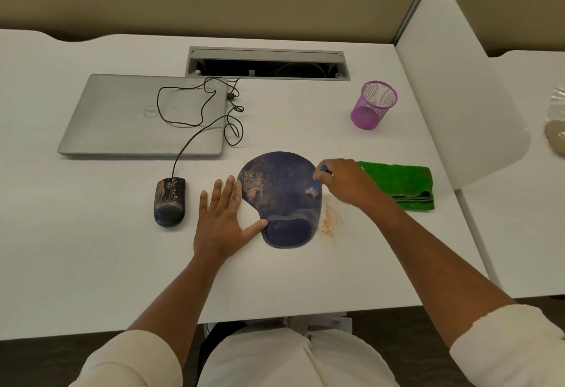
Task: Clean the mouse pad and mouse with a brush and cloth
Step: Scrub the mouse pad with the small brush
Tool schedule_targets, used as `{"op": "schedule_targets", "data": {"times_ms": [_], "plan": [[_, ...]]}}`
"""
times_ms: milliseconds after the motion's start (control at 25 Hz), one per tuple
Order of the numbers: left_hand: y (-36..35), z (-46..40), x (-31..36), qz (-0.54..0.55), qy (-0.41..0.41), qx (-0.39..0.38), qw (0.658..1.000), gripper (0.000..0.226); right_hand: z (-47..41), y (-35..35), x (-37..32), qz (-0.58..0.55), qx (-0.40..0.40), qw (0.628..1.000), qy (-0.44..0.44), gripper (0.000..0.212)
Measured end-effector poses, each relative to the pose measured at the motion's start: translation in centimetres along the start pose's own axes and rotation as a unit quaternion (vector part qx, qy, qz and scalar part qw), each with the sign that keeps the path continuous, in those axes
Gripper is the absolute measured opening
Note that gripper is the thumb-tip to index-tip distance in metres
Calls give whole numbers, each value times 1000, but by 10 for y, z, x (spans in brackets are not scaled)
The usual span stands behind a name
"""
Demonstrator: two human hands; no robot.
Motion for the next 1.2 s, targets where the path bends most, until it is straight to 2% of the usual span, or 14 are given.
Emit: {"op": "schedule_targets", "data": {"times_ms": [120,160,200,320,360,560,640,760,800,960,1120,1200], "plan": [[0,0,0,1,0,2,1000,112,22,-18,7,20,-105,994,-7,21],[0,0,0,1,-1,3,1000,112,26,-17,8,7,-114,993,-5,21],[0,0,0,1,-1,3,1000,112,26,-12,6,-15,-93,996,-2,21],[1,1,1,6,-1,7,1000,111,18,2,-2,-37,46,998,13,20],[1,1,1,5,-2,7,1000,112,17,0,-4,-36,59,998,14,20],[2,1,1,3,-1,3,1000,111,36,-29,7,32,-87,996,-18,22],[1,1,1,4,-1,0,1000,111,37,-20,6,9,-57,998,-13,22],[2,1,1,2,0,-4,1000,112,28,-4,-2,-23,61,998,-10,20],[1,1,1,2,-1,-6,1000,112,26,-7,-3,-22,61,998,-15,20],[1,0,0,5,0,-6,1000,111,44,-35,8,40,-36,998,-38,22],[0,1,0,7,-2,-3,1000,111,54,-31,14,-17,28,998,-50,24],[1,1,0,15,-2,2,1000,111,55,-38,12,-25,25,998,-51,26]]}}
Point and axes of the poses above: each hand's wrist, its own z-axis away from the middle knuckle, its own y-axis out of the back of the hand, x = y × z, the point moved 6 cm from there along -z, towards the middle knuckle, and after that the axes turned 8 degrees about y, right-handed, at the moved point
